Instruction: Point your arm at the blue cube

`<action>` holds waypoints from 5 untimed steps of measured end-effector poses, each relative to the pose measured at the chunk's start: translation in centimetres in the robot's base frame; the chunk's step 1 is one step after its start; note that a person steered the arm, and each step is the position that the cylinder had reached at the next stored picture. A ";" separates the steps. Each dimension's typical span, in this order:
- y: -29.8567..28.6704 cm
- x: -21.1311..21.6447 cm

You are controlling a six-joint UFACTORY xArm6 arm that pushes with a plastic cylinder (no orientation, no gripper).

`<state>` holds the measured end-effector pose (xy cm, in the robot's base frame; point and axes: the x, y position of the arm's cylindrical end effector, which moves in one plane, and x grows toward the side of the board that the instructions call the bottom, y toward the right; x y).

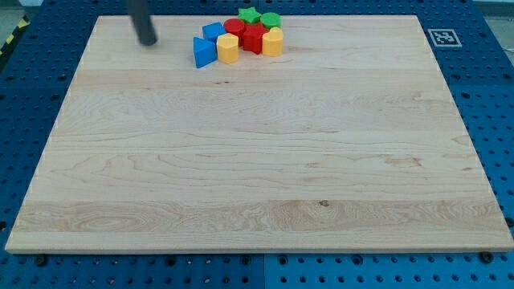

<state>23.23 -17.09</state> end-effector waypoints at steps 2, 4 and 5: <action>2.5 -2.9; 4.2 -0.8; 6.5 1.1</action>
